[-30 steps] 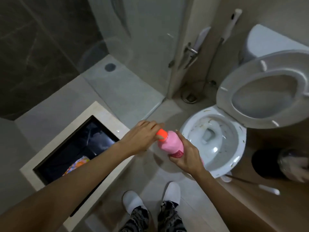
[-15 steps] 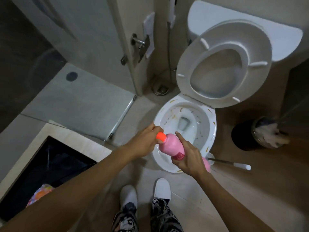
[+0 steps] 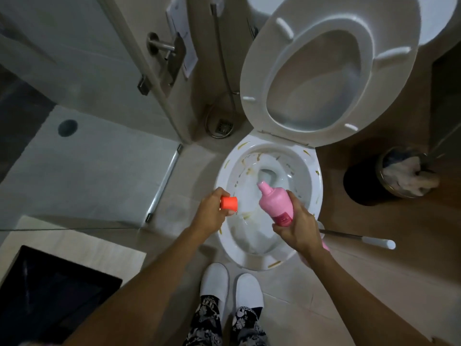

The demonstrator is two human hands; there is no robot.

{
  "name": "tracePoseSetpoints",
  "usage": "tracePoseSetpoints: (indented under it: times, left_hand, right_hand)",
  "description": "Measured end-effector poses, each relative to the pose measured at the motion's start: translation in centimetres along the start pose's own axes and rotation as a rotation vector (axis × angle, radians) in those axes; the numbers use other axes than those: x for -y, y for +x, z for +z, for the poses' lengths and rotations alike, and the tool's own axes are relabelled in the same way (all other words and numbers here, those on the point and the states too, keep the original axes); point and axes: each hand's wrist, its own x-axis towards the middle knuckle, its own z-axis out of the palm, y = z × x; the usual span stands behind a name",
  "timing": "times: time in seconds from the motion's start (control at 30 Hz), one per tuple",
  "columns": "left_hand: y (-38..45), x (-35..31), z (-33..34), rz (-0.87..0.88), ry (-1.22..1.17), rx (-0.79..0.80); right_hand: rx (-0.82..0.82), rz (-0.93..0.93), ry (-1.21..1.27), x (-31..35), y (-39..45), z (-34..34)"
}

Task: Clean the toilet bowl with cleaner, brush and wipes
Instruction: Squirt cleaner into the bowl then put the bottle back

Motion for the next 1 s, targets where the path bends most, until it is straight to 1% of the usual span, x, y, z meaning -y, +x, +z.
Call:
tracePoseSetpoints:
  times: [0.1,0.17,0.33,0.77,1.0]
  left_hand:
    - [1.8,2.6,2.4,-0.036,-0.048,-0.008]
    - [2.7,4.2,3.9,-0.057,-0.050,-0.011]
    - [4.1,6.8,5.8,-0.040,-0.043,-0.006]
    - [6.9,7.4,4.6,0.002,-0.099,-0.024]
    - [7.5,7.6,4.0,0.009,-0.127,-0.050]
  right_hand:
    - [-0.013,0.059,-0.035,-1.1,2.4,1.8]
    - [0.010,0.069,-0.060,-1.7,3.7,3.1]
    - [0.056,0.127,-0.060,-2.6,6.8,5.4]
    - [0.126,0.274,-0.173,-1.4,13.3,6.1]
    - [0.152,0.292,-0.222,-0.8,16.0,6.2]
